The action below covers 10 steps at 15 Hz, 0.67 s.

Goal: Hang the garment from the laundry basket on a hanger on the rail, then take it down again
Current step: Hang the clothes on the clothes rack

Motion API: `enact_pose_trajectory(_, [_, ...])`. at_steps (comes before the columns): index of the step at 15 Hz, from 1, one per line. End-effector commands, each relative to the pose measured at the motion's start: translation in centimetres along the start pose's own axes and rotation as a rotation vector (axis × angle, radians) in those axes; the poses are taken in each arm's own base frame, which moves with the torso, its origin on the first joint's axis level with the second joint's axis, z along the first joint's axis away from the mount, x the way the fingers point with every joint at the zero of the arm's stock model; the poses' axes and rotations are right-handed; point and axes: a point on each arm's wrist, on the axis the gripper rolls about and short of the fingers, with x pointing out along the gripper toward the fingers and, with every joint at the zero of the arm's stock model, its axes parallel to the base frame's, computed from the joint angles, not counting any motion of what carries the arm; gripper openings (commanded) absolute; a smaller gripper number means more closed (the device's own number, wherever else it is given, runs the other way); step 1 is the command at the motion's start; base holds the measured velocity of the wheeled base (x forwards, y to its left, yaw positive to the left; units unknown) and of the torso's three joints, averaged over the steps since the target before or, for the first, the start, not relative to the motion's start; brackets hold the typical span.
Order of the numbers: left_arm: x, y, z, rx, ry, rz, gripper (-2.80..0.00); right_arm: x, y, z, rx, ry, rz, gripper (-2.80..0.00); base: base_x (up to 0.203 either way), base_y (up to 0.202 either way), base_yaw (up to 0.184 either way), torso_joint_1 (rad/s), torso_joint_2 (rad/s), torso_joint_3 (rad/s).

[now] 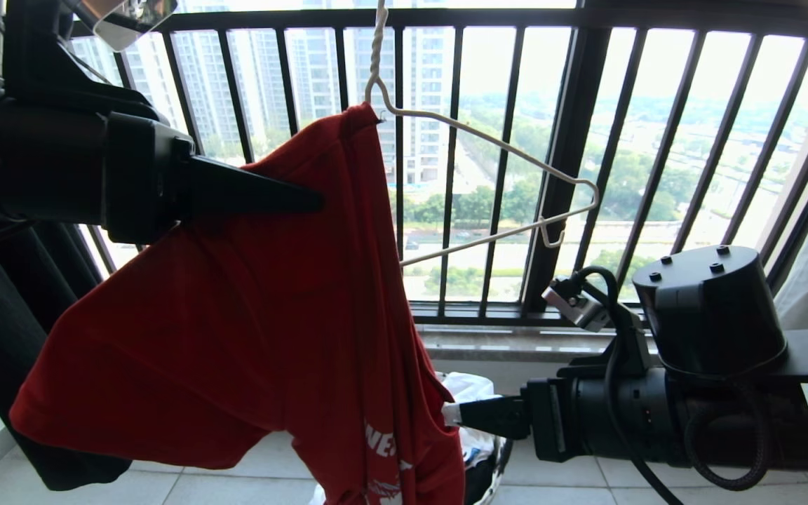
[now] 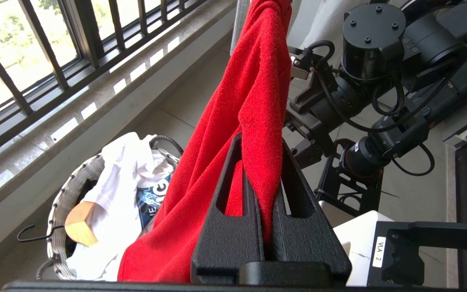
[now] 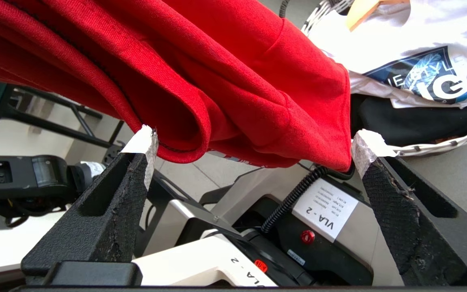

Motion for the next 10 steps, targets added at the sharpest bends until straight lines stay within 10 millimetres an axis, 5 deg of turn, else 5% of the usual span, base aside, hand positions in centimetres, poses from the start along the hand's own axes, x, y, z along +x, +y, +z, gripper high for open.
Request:
enact_pose_trajectory(1, [0.0,0.1,0.0,-0.003,0.002,0.0,-2.8,0.8,0.0,0.1,0.007,0.01,-0.002,0.0,0.0,0.0,0.0,0.0,0.0,0.0])
enact_pose_trajectory(8, [-0.6,0.3,0.1,0.002,-0.018,0.027,-2.8,3.1,-0.6,0.6,0.007,-0.021,-0.051,0.0,0.0,0.0,0.0,0.0,0.0,0.0])
enact_pose_trajectory(9, [-0.7,0.3,0.1,0.002,-0.02,0.027,-2.8,3.0,-0.6,0.6,0.005,-0.022,-0.049,-2.8,0.0,0.0,0.0,0.0,0.0,0.0])
enact_pose_trajectory(10, [-0.7,0.2,0.2,0.003,-0.02,0.027,-2.8,3.1,-0.5,0.5,0.001,-0.022,-0.049,-2.8,0.0,0.0,0.0,0.0,0.0,0.0])
